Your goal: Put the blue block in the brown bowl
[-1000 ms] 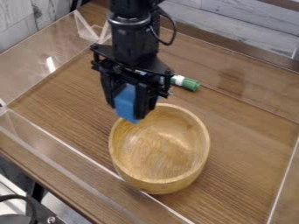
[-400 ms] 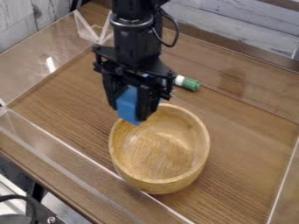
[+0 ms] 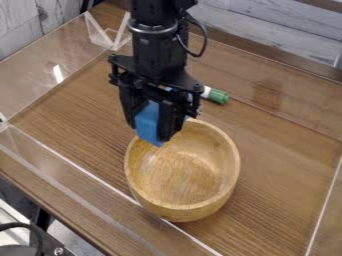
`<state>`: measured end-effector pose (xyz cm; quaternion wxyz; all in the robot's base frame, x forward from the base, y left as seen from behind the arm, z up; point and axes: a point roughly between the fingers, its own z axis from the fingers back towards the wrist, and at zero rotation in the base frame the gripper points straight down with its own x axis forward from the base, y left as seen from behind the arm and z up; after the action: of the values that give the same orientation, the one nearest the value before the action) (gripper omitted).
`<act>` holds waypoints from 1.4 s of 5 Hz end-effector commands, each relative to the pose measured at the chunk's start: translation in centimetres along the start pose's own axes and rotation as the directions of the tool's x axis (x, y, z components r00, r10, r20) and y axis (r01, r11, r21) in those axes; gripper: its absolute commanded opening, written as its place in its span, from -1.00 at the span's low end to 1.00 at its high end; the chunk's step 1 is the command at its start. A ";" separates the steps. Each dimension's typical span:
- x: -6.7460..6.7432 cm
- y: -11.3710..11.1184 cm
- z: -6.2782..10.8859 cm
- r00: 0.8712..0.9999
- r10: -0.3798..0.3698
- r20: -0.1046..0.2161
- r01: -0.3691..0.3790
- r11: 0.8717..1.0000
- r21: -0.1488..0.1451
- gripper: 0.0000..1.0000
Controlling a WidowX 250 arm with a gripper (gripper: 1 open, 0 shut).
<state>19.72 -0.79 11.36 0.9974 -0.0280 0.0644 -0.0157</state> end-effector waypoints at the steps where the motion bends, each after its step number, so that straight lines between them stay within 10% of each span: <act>1: 0.1 -0.3 1.0 0.999 -0.008 0.041 0.008 1.000 0.002 -1.00; 7: -0.4 -1.7 0.7 0.998 -0.026 0.052 0.026 1.000 -0.014 -1.00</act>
<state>18.99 -2.39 11.16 0.9969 -0.0362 0.0652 -0.0245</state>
